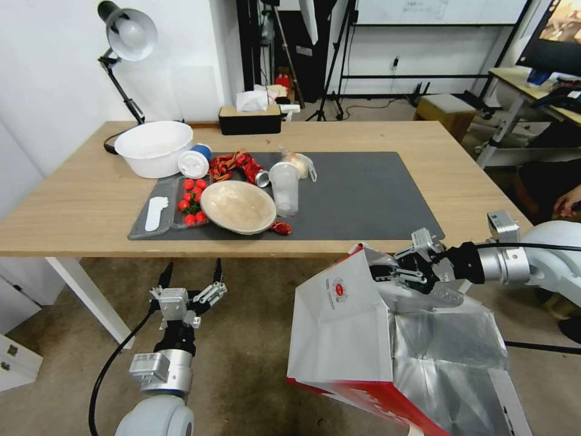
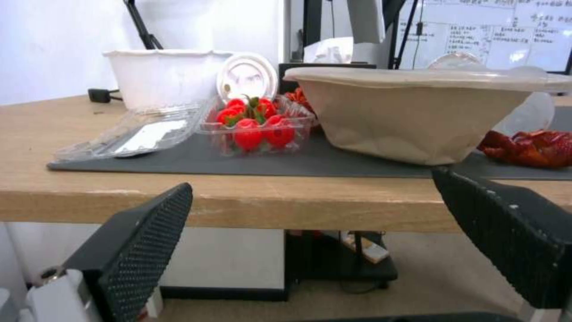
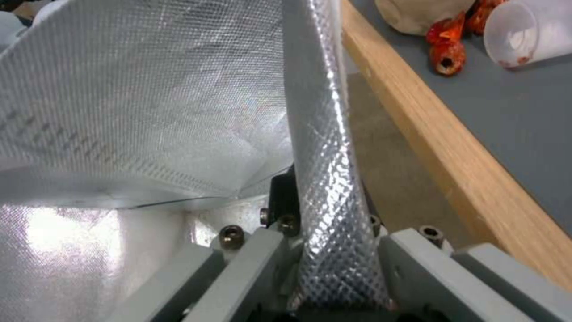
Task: Pick up the food delivery bag from the floor and place it on the table.
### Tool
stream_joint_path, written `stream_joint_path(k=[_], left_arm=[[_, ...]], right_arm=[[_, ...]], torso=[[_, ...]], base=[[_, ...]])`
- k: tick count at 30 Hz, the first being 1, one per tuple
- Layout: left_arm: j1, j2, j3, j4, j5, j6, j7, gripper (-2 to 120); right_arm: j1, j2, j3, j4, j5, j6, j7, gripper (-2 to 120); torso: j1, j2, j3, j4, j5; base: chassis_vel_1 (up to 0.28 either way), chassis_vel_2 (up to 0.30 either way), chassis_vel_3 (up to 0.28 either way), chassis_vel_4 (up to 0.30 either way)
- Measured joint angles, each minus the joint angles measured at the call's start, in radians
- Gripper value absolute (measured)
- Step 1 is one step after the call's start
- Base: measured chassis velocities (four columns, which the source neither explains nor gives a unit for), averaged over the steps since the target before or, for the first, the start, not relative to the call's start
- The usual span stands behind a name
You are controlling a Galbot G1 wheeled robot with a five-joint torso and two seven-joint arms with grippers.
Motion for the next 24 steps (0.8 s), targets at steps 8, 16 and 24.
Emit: stream_joint_path(k=[8, 16, 24], left_arm=[[0.002, 0.0, 0.002, -0.004, 0.001, -0.002, 0.001, 100], [0.005, 0.003, 0.002, -0.008, 0.003, -0.003, 0.002, 100], [0.011, -0.004, 0.003, -0.015, 0.008, -0.007, 0.003, 100]], right_arm=[[-0.051, -0.014, 0.052, 0.01, 0.013, 0.001, 0.005, 0], [-0.158, -0.053, 0.177, 0.024, 0.041, 0.013, 0.009, 0], [-0.138, -0.069, 0.206, 0.046, 0.14, 0.009, 0.022, 0]], torso=[[-0.001, -0.001, -0.001, 0.0002, 0.0], [-0.001, -0.002, -0.001, 0.0, 0.0], [-0.001, -0.003, -0.002, 0.0001, 0.0]], base=[[0.0, 0.0, 0.0, 0.0], [0.0, 0.0, 0.0, 0.0], [0.0, 0.0, 0.0, 0.0]])
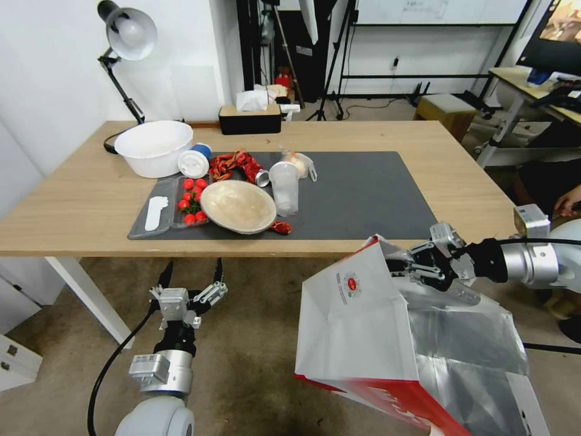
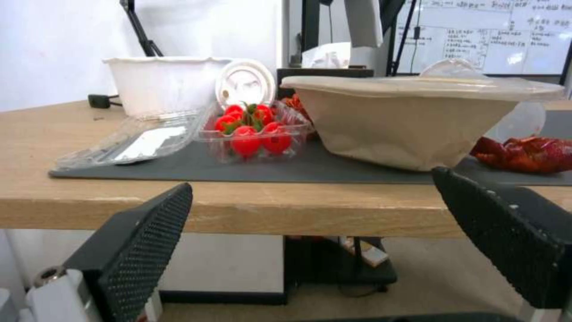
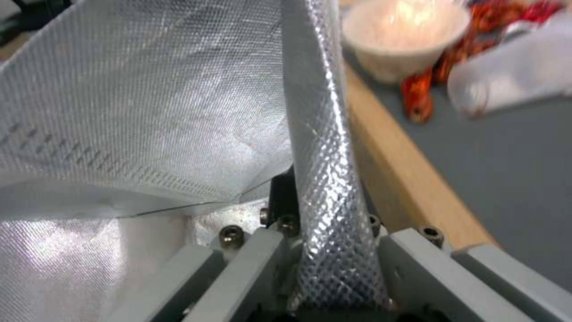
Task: Pick up the food delivery bag from the floor and place it on the table.
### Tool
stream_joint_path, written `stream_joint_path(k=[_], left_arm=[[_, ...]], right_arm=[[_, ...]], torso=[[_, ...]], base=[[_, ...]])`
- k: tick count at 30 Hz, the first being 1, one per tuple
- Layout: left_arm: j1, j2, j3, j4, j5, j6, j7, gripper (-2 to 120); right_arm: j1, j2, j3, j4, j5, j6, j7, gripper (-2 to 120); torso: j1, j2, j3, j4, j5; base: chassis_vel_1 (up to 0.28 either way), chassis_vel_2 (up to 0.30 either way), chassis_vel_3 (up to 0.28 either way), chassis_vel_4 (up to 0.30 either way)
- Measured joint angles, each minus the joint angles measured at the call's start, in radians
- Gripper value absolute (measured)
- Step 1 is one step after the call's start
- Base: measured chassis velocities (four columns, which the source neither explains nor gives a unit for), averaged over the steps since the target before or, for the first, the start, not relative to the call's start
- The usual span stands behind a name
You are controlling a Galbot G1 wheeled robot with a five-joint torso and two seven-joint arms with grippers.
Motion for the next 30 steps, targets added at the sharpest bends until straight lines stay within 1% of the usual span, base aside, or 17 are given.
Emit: stream_joint_path(k=[4, 6, 11, 13, 14, 16, 17, 19, 20, 22, 23, 25, 26, 29, 30], left_arm=[[0.0, 0.0, 0.0, 0.0, 0.0, 0.0, 0.0, 100], [0.0, 0.0, 0.0, 0.0, 0.0, -0.001, 0.0, 100], [0.0, -0.001, 0.0, 0.0, 0.001, -0.004, 0.0, 100], [0.001, -0.002, 0.0, 0.0, 0.002, -0.005, 0.001, 100], [0.001, -0.002, 0.0, 0.0, 0.002, -0.005, 0.001, 100], [0.002, -0.002, 0.0, 0.0, 0.002, -0.005, 0.001, 100], [0.002, -0.002, 0.0, 0.0, 0.002, -0.005, 0.001, 100], [0.002, -0.002, 0.0, 0.001, 0.002, -0.005, 0.001, 100], [0.002, -0.002, 0.0, 0.001, 0.002, -0.005, 0.001, 100], [0.003, -0.002, -0.001, 0.001, 0.003, -0.005, 0.001, 100], [0.003, -0.002, -0.001, 0.001, 0.003, -0.005, 0.001, 100], [0.003, -0.002, -0.002, 0.001, 0.003, -0.005, 0.001, 100], [0.003, -0.002, -0.002, 0.001, 0.003, -0.005, 0.001, 100], [0.003, -0.002, -0.003, 0.003, 0.003, -0.006, 0.001, 100], [0.003, -0.002, -0.003, 0.003, 0.003, -0.006, 0.001, 100]], right_arm=[[0.022, -0.003, 0.002, 0.008, 0.041, -0.006, 0.012, 0], [0.052, -0.008, 0.009, 0.023, 0.108, -0.013, 0.038, 0], [0.094, -0.002, 0.011, 0.037, 0.171, -0.016, 0.088, 0], [0.135, 0.012, 0.011, 0.042, 0.218, -0.018, 0.138, 0], [0.135, 0.012, 0.011, 0.042, 0.218, -0.018, 0.138, 0], [0.185, 0.032, 0.011, 0.048, 0.268, -0.027, 0.191, 0], [0.185, 0.032, 0.011, 0.048, 0.268, -0.027, 0.191, 0], [0.23, 0.05, 0.011, 0.053, 0.314, -0.036, 0.238, 0], [0.23, 0.05, 0.011, 0.053, 0.314, -0.036, 0.238, 0], [0.28, 0.073, 0.013, 0.065, 0.365, -0.045, 0.307, 0], [0.28, 0.073, 0.013, 0.065, 0.365, -0.045, 0.307, 0], [0.318, 0.092, 0.013, 0.068, 0.389, -0.052, 0.361, 0], [0.318, 0.092, 0.013, 0.068, 0.389, -0.052, 0.361, 0], [0.36, 0.118, 0.015, 0.058, 0.416, -0.059, 0.433, 0], [0.36, 0.118, 0.015, 0.058, 0.416, -0.059, 0.433, 0]], torso=[[0.0, 0.0, 0.0, 0.0, 0.0], [0.0, 0.0, 0.0, 0.0, -0.0001], [0.0, -0.001, 0.0, 0.0, -0.0001], [0.0, -0.001, 0.0, 0.0, 0.0], [0.0, -0.001, 0.0, 0.0, 0.0], [0.0, -0.001, 0.0, 0.0, 0.0], [0.0, -0.001, 0.0, 0.0, 0.0], [0.0, -0.001, 0.0, 0.0, -0.0001], [0.0, -0.001, 0.0, 0.0, -0.0001], [0.0, -0.001, 0.0, 0.0, -0.0001], [0.0, -0.001, 0.0, 0.0, -0.0001], [0.0, -0.001, -0.001, 0.0, -0.0001], [0.0, -0.001, -0.001, 0.0, -0.0001], [0.0, -0.001, -0.001, 0.0, 0.0], [0.0, -0.001, -0.001, 0.0, 0.0]], base=[[0.0, 0.0, 0.0, 0.0], [0.0, 0.0, 0.0, 0.0], [0.0, 0.0, 0.0, 0.0], [0.0, 0.0, 0.0, 0.0], [0.0, 0.0, 0.0, 0.0], [0.0, 0.0, 0.0, 0.0], [0.0, 0.0, 0.0, 0.0], [0.0, 0.0, 0.0, 0.0], [0.0, 0.0, 0.0, 0.0], [0.0, 0.0, 0.0, 0.0], [0.0, 0.0, 0.0, 0.0], [0.0, 0.0, 0.0, 0.0], [0.0, 0.0, 0.0, 0.0], [0.0, 0.0, 0.0, 0.0], [0.0, 0.0, 0.0, 0.0]])
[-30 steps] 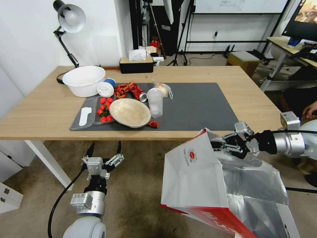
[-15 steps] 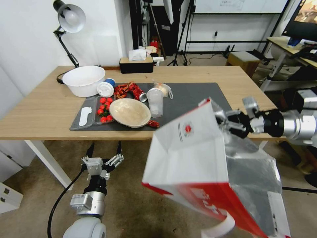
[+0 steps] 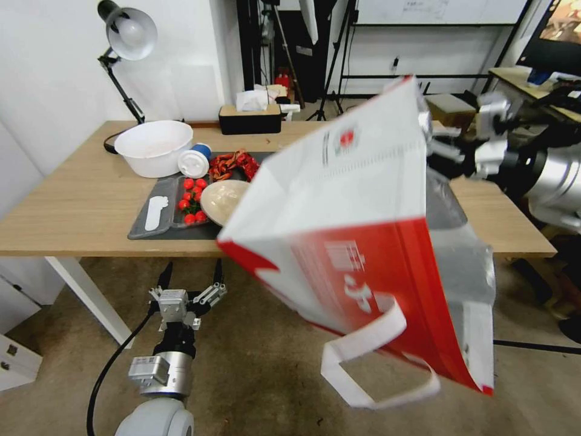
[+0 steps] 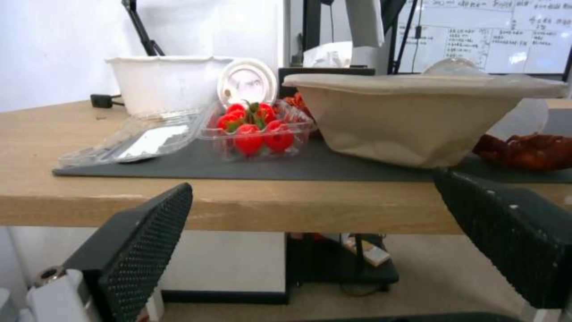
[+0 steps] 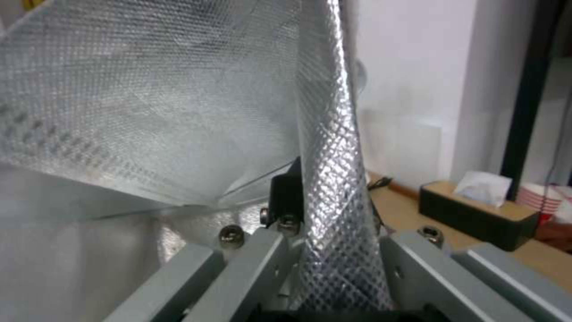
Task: Pick up the food delivery bag from the floor and place it on the table.
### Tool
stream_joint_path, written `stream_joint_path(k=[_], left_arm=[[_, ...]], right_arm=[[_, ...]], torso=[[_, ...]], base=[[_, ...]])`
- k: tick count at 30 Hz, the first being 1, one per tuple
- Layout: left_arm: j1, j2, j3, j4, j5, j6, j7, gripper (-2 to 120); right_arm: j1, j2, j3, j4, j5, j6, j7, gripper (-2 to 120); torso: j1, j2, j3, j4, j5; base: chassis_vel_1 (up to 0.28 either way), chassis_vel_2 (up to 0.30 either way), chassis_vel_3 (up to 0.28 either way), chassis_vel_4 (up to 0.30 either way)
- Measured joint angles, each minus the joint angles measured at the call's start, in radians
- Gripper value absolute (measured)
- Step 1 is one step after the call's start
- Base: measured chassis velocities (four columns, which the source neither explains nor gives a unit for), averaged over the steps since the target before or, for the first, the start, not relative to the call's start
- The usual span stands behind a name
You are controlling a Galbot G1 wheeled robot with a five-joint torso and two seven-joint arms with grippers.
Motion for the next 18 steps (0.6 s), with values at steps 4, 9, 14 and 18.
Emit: stream_joint_path(k=[4, 9, 14, 18], left_arm=[[-0.001, 0.0, -0.001, 0.004, 0.0, 0.0, 0.0, 100], [-0.004, 0.0, -0.002, 0.007, 0.0, 0.0, 0.0, 100], [-0.006, 0.0, -0.002, 0.009, -0.001, 0.001, 0.0, 100], [-0.006, 0.0, -0.003, 0.011, -0.002, 0.001, -0.001, 100]], right_arm=[[0.029, 0.026, 0.015, -0.013, 0.03, -0.011, 0.057, 0], [0.061, 0.054, 0.03, -0.02, 0.05, -0.024, 0.17, 0], [0.073, 0.091, 0.036, -0.011, 0.049, -0.043, 0.322, 0], [0.075, 0.12, 0.049, -0.003, 0.051, -0.052, 0.438, 0]], torso=[[0.0, 0.0, 0.0, -0.0001, 0.0], [0.0, 0.0, 0.0, -0.0001, 0.0], [0.0, 0.0, 0.0, 0.0, 0.0001], [0.0, 0.0, 0.0, 0.0, 0.0]], base=[[0.0, 0.0, 0.0, 0.0], [0.0, 0.0, 0.0, 0.0], [0.0, 0.0, 0.0, 0.0], [0.0, 0.0, 0.0, 0.0]])
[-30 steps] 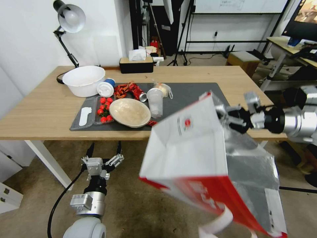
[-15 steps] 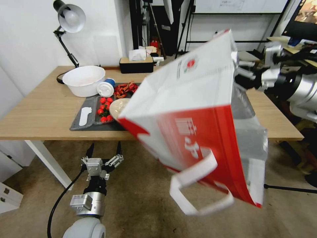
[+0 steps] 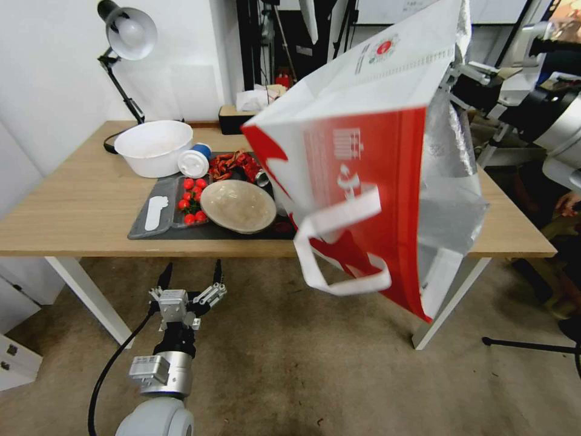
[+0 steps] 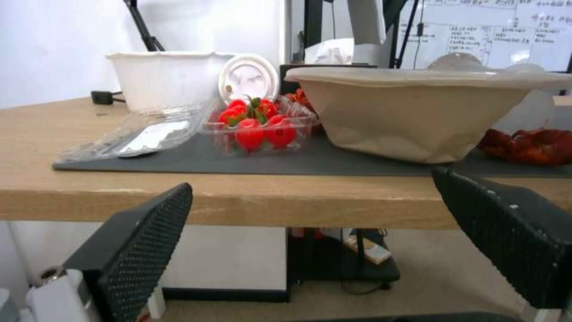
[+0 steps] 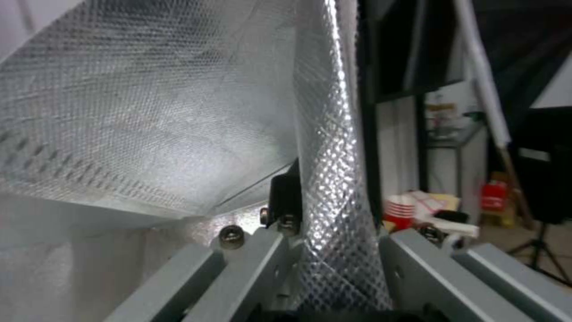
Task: Pick up the food delivery bag from the floor and place it on the table.
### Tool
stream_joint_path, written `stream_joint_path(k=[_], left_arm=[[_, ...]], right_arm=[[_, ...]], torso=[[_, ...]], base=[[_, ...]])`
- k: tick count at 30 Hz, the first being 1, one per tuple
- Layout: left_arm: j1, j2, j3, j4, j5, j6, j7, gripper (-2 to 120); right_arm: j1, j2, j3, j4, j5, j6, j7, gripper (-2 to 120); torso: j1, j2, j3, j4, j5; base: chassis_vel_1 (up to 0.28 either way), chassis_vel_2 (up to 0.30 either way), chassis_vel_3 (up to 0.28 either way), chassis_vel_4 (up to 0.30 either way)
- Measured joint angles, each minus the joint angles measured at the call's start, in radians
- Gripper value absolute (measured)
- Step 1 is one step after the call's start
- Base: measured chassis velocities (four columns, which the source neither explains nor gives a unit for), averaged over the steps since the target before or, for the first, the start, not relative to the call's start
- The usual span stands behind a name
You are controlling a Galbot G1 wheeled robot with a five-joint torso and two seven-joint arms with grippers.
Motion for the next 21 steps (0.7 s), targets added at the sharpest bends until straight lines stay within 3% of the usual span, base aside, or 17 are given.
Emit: stream_joint_path(k=[21], left_arm=[[-0.003, -0.001, 0.001, 0.002, 0.0, 0.004, -0.001, 100]], right_arm=[[-0.044, 0.099, 0.101, 0.066, 0.15, -0.083, 0.533, 0]], torso=[[0.0, 0.0, 0.0, 0.0, 0.0]], base=[[0.0, 0.0, 0.0, 0.0]])
